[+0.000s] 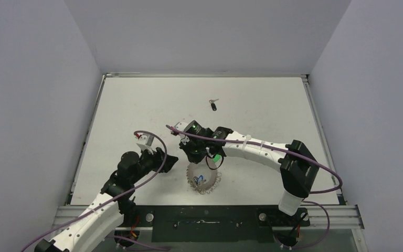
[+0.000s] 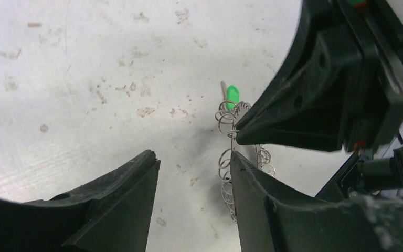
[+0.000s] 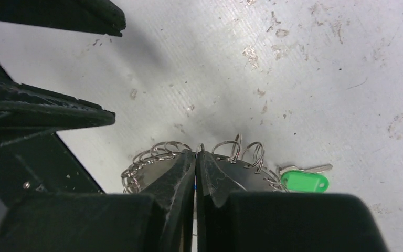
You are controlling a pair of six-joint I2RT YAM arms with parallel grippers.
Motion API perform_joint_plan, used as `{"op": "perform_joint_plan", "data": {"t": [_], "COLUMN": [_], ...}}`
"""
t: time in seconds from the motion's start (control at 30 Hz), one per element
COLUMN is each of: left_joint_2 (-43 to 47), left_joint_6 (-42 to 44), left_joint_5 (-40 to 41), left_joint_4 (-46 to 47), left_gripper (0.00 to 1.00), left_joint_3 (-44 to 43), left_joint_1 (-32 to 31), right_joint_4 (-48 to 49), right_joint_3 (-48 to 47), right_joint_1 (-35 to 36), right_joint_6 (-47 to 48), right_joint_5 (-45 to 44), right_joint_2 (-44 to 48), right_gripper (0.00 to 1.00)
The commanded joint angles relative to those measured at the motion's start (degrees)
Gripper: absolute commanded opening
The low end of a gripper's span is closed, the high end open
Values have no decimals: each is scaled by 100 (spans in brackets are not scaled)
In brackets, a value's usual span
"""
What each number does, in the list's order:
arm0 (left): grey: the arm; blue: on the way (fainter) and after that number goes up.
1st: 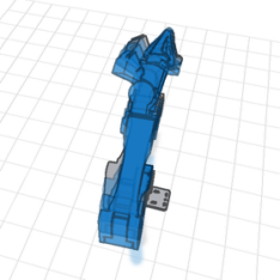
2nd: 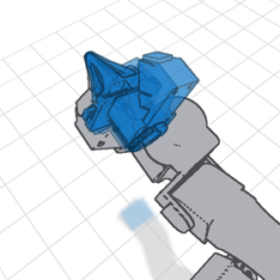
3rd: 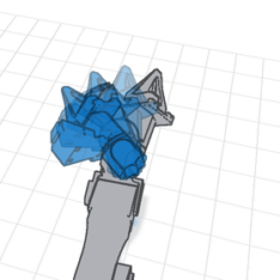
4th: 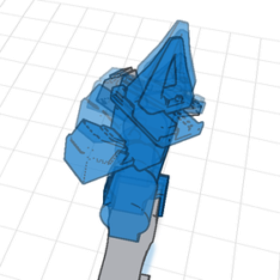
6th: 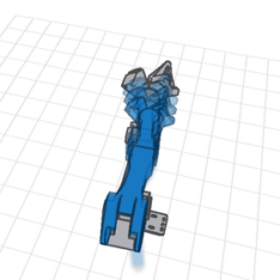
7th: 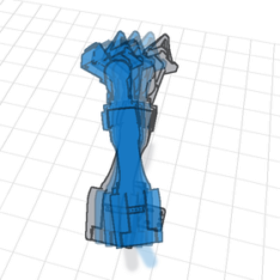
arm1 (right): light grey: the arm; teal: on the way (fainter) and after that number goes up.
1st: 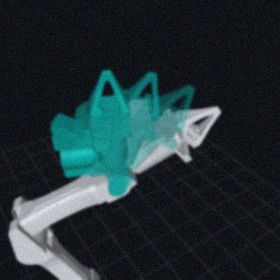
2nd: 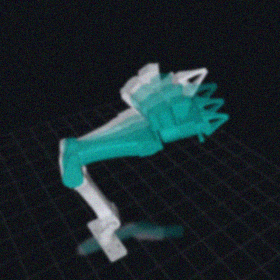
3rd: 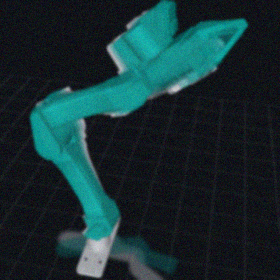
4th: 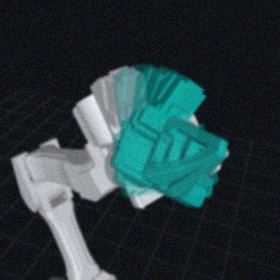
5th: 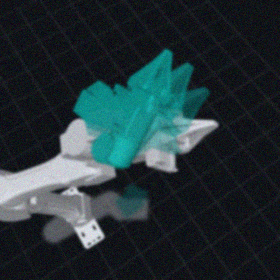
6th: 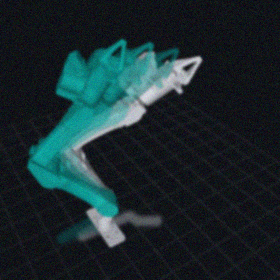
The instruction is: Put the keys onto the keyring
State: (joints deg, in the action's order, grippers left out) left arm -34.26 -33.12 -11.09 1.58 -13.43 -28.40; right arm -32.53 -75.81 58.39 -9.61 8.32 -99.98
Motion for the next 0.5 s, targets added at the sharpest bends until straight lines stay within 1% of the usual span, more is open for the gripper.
{"op": "perform_joint_plan", "data": {"t": [0.0, 0.1, 0.2, 0.3, 0.4, 0.47], "left_joint_2": [645, 903, 858, 531, 92, -173], "left_joint_6": [879, 1031, 1229, 1487, 1947, 2357], "left_joint_5": [-428, -794, -1204, -1482, -1668, -1794], "left_joint_4": [1237, 2003, 2607, 2920, 3050, 3120], "left_gripper": [50, 47, 46, 45, 45, 45], "left_joint_3": [420, 747, 889, 838, 639, 524], "left_joint_1": [-38, -55, -96, -206, -431, -657], "right_joint_4": [223, 129, -38, -225, -392, -491], "right_joint_3": [202, 321, 339, 314, 282, 263], "right_joint_1": [-380, -577, -671, -702, -725, -737], "right_joint_6": [325, 509, 688, 858, 917, 1125], "right_joint_5": [1246, 1874, 2411, 2700, 2857, 2936], "right_joint_2": [502, 702, 878, 1030, 1124, 1183], "right_gripper": [0, 0, 0, 0, 0, 0]}}
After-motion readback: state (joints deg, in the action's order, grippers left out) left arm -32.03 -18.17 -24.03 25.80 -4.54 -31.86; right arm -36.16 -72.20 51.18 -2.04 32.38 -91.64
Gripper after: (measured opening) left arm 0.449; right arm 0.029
